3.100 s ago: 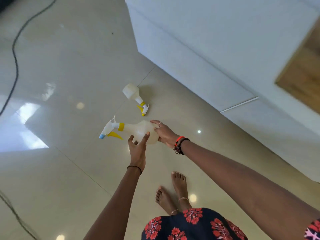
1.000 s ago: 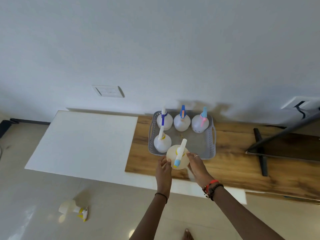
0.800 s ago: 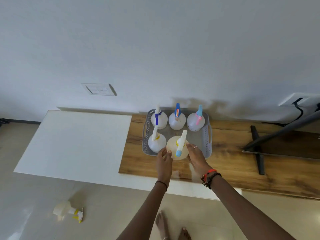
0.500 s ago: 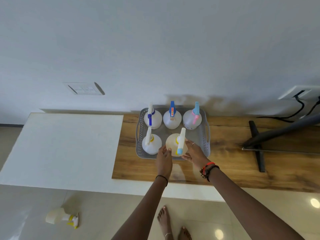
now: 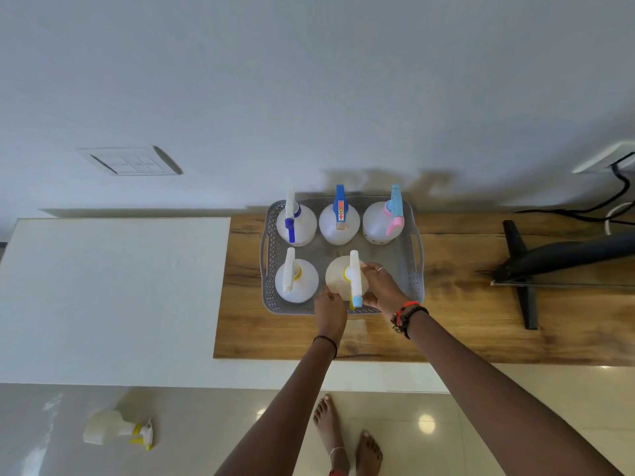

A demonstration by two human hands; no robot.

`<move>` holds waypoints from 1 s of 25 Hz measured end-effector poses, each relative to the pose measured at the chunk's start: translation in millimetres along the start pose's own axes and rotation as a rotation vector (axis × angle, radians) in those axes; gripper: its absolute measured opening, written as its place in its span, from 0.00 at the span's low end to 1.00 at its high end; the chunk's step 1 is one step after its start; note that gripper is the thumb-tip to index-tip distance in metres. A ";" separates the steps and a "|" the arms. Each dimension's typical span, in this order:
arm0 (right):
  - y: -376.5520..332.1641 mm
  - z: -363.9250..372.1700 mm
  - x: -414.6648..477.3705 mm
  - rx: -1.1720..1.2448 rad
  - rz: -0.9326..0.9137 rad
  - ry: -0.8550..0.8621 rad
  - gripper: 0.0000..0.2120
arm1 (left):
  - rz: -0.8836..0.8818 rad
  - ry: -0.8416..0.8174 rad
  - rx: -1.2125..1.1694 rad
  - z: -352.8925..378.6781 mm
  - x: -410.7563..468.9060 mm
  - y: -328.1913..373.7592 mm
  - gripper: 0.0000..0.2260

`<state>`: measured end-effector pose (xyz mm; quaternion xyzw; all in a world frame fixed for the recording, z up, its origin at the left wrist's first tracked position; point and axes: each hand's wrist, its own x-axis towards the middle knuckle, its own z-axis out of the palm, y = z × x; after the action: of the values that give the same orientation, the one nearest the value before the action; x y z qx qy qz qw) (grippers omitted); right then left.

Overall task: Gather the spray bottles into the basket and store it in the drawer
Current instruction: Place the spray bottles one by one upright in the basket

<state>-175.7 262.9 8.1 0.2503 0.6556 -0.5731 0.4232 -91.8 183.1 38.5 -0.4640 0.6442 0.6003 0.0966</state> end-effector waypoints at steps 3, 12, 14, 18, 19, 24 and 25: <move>0.4 5.2 6.9 0.004 0.014 0.007 0.16 | -0.027 -0.015 -0.042 -2.1 4.1 1.1 0.14; 2.9 11.1 12.3 0.001 0.030 0.052 0.16 | -0.067 -0.025 -0.066 -5.8 7.5 4.8 0.09; 2.6 12.6 10.3 0.018 0.046 0.048 0.17 | -0.066 -0.024 -0.066 -5.6 10.1 2.8 0.11; -1.9 13.7 4.7 0.021 0.069 0.048 0.17 | -0.073 -0.031 -0.052 -5.5 13.5 1.0 0.12; -2.9 13.5 3.7 0.019 0.075 0.050 0.17 | -0.074 -0.027 -0.040 -5.3 13.8 0.8 0.12; 2.6 11.2 -0.9 0.016 0.055 0.182 0.19 | -0.019 0.001 -0.022 -5.6 7.4 -1.3 0.16; 5.6 10.7 -3.2 0.019 0.040 0.228 0.18 | 0.006 0.015 -0.026 -6.7 4.3 -2.2 0.15</move>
<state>-166.6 254.4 7.8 0.3308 0.6889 -0.5384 0.3551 -89.7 175.5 35.8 -0.4680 0.6383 0.6055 0.0840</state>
